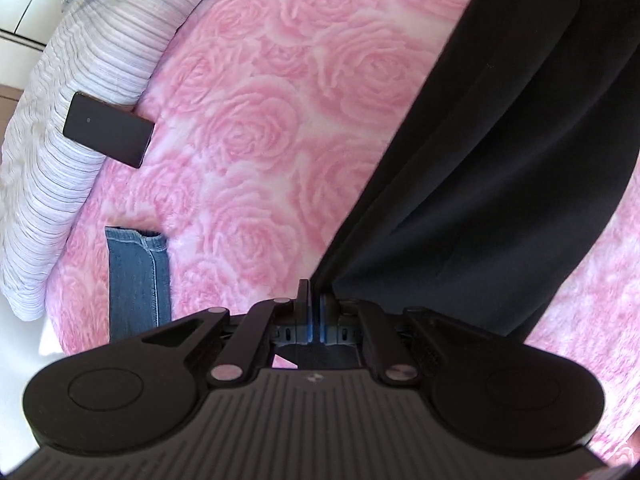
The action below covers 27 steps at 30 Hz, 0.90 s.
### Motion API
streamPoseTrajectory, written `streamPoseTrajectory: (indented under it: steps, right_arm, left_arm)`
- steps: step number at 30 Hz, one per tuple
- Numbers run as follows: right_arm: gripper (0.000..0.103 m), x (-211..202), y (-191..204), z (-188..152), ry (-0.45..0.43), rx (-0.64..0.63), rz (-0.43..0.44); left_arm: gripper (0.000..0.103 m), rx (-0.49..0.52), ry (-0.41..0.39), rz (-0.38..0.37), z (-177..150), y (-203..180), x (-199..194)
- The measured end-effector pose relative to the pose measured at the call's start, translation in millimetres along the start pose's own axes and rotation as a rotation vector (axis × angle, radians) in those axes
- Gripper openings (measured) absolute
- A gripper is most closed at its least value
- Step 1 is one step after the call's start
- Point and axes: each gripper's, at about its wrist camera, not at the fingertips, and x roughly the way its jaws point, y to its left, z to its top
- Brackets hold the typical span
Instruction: Fold clothes
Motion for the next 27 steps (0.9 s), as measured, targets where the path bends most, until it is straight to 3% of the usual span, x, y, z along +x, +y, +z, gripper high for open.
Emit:
streamPoseTrajectory:
  steps: [8, 13, 15, 17, 19, 23, 27]
  right_arm:
    - [0.006, 44.2, -28.9, -5.8, -0.044, 0.131, 0.067]
    - [0.007, 67.8, -34.5, -11.7, -0.093, 0.25, 0.057]
    - [0.013, 70.7, -34.3, -12.3, -0.101, 0.277, 0.039]
    - [0.033, 66.8, -39.5, -16.6, -0.11, 0.35, 0.003]
    - [0.043, 61.7, -45.6, -21.6, -0.12, 0.433, -0.037]
    - [0.044, 45.7, -64.7, -37.8, -0.104, 0.62, -0.134]
    - [0.044, 13.9, -60.9, -37.9, -0.179, 0.755, -0.151]
  left_arm:
    - [0.003, 0.002, 0.071, 0.001, 13.8, -4.7, 32.4]
    - [0.006, 0.064, 0.147, 0.053, 12.3, -26.4, 63.1]
    - [0.009, 0.098, 0.19, 0.106, 11.1, -35.3, 73.4]
    - [0.017, 0.124, 0.228, 0.179, 9.2, -39.4, 78.6]
    - [0.018, 0.1, 0.26, 0.23, 6.6, -34.5, 78.8]
    - [0.019, 0.035, 0.308, 0.315, 0.2, -15.7, 68.6]
    - [0.024, -0.024, 0.314, 0.329, -11.4, -10.7, 45.5]
